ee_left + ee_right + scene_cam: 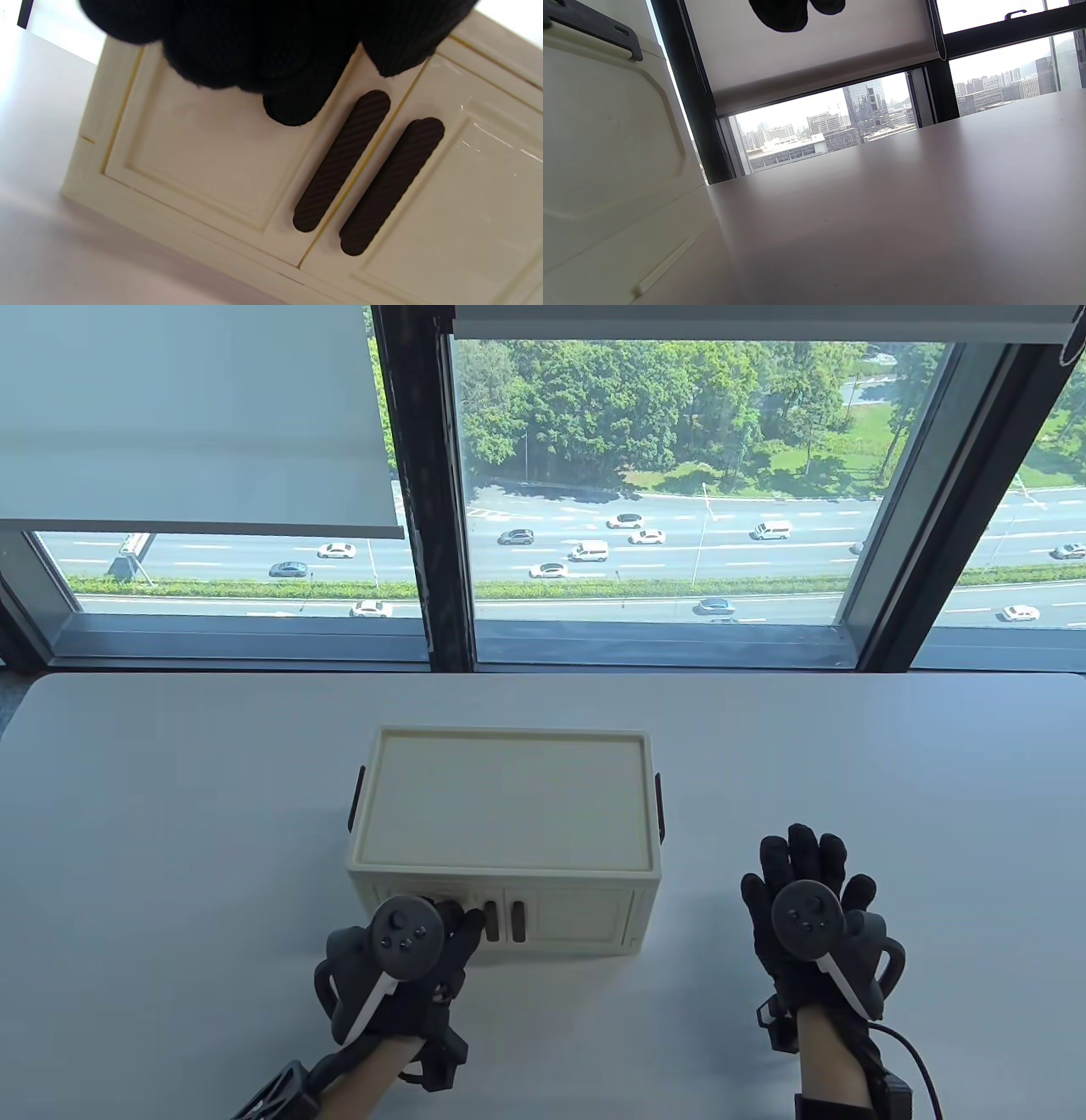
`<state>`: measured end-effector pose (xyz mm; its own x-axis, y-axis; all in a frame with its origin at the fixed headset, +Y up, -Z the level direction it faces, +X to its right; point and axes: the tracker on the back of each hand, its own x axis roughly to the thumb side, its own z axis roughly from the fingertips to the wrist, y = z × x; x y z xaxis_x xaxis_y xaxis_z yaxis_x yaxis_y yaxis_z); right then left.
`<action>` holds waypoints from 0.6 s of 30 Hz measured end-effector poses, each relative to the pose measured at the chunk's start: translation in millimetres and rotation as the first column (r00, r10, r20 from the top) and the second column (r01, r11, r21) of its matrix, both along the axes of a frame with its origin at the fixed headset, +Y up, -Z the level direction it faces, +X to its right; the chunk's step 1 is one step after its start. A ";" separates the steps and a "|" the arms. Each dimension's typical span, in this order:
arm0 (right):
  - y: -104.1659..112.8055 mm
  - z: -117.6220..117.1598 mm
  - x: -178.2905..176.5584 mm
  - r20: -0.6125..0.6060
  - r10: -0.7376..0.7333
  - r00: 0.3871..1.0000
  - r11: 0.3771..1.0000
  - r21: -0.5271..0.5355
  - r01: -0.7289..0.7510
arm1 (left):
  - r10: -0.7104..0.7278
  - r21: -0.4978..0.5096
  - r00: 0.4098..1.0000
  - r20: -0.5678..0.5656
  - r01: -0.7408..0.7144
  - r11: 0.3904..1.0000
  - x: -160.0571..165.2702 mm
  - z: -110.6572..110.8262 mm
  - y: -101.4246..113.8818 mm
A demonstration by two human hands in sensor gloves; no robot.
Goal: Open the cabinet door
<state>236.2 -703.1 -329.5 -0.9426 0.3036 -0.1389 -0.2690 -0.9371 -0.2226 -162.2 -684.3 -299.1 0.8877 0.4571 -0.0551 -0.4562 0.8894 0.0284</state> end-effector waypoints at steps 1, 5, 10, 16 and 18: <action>0.0 -0.1 0.0 -0.002 0.000 1.000 1.000 0.001 0.000 | 0.014 -0.014 1.000 -0.005 -0.014 1.000 2.1 -1.4 -2.4; -0.6 -0.3 -0.5 -0.007 -0.005 1.000 1.000 -0.004 0.005 | 0.075 -0.057 0.997 -0.024 -0.077 0.995 7.1 -5.4 -9.0; -0.9 -0.1 -1.5 -0.012 -0.005 1.000 1.000 -0.008 0.005 | 0.136 -0.110 0.988 -0.068 -0.143 0.984 9.2 -9.9 -14.1; -1.7 0.2 -2.6 -0.019 -0.017 1.000 1.000 -0.016 0.017 | 0.188 -0.167 0.977 -0.103 -0.203 0.965 6.4 -12.5 -16.1; -2.1 0.3 -2.6 -0.018 -0.019 1.000 1.000 -0.014 0.019 | 0.202 -0.192 0.973 -0.113 -0.221 0.956 5.7 -14.7 -15.7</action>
